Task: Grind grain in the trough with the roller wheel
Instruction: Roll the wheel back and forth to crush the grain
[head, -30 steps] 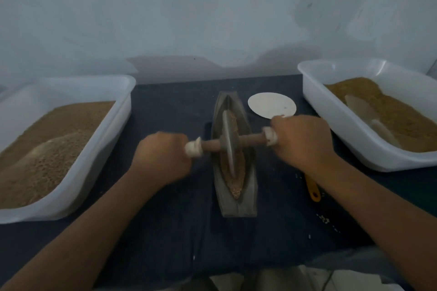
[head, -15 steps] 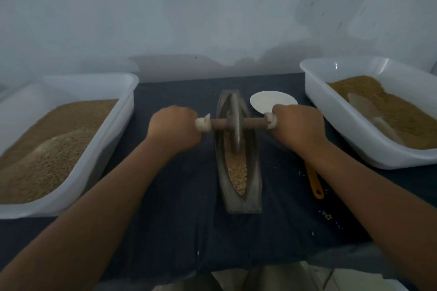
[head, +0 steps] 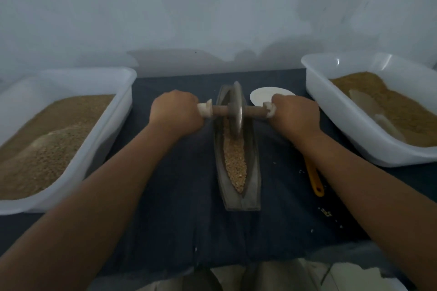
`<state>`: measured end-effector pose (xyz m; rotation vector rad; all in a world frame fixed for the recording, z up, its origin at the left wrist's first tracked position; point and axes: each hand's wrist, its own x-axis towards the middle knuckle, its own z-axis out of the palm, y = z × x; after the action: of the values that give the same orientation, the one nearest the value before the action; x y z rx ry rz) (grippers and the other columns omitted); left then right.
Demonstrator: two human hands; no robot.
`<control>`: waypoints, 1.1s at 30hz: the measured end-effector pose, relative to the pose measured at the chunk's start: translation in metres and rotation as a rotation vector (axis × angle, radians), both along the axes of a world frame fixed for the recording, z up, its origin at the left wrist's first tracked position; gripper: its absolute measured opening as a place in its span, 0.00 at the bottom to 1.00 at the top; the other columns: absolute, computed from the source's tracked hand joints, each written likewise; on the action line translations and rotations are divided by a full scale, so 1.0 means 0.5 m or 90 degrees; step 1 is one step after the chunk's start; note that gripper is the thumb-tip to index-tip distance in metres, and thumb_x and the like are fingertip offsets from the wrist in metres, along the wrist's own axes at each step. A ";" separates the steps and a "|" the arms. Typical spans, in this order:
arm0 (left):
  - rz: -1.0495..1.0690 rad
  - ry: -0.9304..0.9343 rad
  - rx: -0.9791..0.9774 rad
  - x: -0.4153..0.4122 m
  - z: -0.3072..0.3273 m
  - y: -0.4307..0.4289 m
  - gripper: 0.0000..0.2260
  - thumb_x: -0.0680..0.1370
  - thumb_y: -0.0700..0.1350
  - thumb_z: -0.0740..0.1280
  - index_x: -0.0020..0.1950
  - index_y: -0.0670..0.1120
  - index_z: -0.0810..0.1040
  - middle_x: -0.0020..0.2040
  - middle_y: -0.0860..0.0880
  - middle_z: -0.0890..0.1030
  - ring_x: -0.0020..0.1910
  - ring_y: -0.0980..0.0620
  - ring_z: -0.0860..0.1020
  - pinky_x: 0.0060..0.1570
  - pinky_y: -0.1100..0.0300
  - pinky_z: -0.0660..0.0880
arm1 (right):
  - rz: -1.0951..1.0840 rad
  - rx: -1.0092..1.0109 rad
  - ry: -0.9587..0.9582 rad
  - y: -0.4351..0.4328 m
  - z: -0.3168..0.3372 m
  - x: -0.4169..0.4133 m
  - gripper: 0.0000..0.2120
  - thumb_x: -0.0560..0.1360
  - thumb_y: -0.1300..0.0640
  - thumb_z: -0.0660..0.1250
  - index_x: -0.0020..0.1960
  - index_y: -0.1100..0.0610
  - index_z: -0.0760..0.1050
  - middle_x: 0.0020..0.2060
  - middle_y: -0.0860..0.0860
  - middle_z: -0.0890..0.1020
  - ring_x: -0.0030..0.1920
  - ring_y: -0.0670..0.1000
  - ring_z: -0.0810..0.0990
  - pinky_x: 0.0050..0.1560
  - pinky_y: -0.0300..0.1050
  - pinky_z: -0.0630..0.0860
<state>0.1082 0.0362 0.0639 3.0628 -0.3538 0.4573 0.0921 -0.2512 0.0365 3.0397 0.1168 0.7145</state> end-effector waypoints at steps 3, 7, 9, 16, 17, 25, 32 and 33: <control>-0.041 -0.036 0.057 -0.077 -0.018 0.032 0.17 0.74 0.59 0.65 0.33 0.53 0.64 0.31 0.54 0.70 0.32 0.45 0.75 0.35 0.56 0.70 | 0.019 -0.012 -0.009 -0.017 -0.024 -0.079 0.15 0.78 0.44 0.62 0.35 0.48 0.66 0.27 0.45 0.70 0.26 0.47 0.69 0.27 0.43 0.68; -0.148 -0.196 -0.021 -0.178 -0.070 0.081 0.20 0.76 0.62 0.62 0.33 0.54 0.59 0.27 0.56 0.61 0.22 0.47 0.66 0.29 0.62 0.59 | 0.102 -0.023 -0.092 -0.039 -0.040 -0.168 0.17 0.75 0.40 0.60 0.32 0.46 0.60 0.26 0.41 0.57 0.24 0.45 0.59 0.25 0.38 0.56; -0.120 -0.190 -0.019 -0.151 -0.081 0.074 0.22 0.77 0.61 0.66 0.32 0.54 0.59 0.27 0.55 0.63 0.23 0.47 0.66 0.30 0.61 0.61 | 0.095 -0.018 -0.089 -0.038 -0.041 -0.143 0.18 0.77 0.40 0.61 0.33 0.47 0.64 0.26 0.41 0.60 0.25 0.47 0.64 0.26 0.39 0.59; -0.029 -0.058 0.021 0.014 -0.016 0.007 0.18 0.75 0.59 0.67 0.33 0.51 0.66 0.30 0.53 0.68 0.31 0.44 0.73 0.35 0.56 0.69 | 0.013 0.029 -0.022 0.003 -0.012 -0.002 0.17 0.82 0.47 0.60 0.37 0.52 0.68 0.29 0.49 0.73 0.31 0.56 0.75 0.32 0.47 0.70; -0.032 -0.052 0.020 0.001 -0.014 0.009 0.18 0.75 0.59 0.66 0.32 0.51 0.65 0.30 0.53 0.69 0.32 0.44 0.74 0.35 0.56 0.69 | 0.015 0.020 -0.014 0.001 -0.009 -0.011 0.17 0.82 0.47 0.61 0.36 0.51 0.67 0.29 0.48 0.72 0.30 0.55 0.75 0.31 0.46 0.70; -0.126 -0.163 -0.039 -0.169 -0.099 0.086 0.21 0.71 0.55 0.76 0.33 0.54 0.63 0.26 0.55 0.69 0.22 0.47 0.70 0.28 0.62 0.62 | 0.186 -0.010 -0.136 -0.039 -0.036 -0.147 0.18 0.78 0.43 0.59 0.33 0.49 0.64 0.27 0.43 0.64 0.25 0.50 0.66 0.24 0.45 0.66; 0.019 -0.049 -0.059 -0.011 -0.042 0.012 0.18 0.77 0.58 0.67 0.34 0.51 0.69 0.36 0.49 0.79 0.37 0.41 0.81 0.38 0.54 0.75 | 0.035 -0.051 -0.057 0.005 0.017 0.000 0.16 0.76 0.51 0.70 0.35 0.51 0.66 0.27 0.46 0.65 0.27 0.53 0.67 0.29 0.41 0.57; 0.017 -0.041 -0.050 -0.010 -0.034 0.008 0.17 0.77 0.58 0.67 0.34 0.50 0.69 0.36 0.49 0.79 0.37 0.41 0.81 0.37 0.55 0.74 | 0.027 -0.046 -0.027 0.007 0.021 0.001 0.15 0.77 0.51 0.69 0.36 0.51 0.67 0.27 0.46 0.66 0.28 0.53 0.68 0.30 0.42 0.60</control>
<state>0.1034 0.0399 0.0470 2.9861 -0.2895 0.5591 0.0927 -0.2476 0.0470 2.9602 0.2022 0.7586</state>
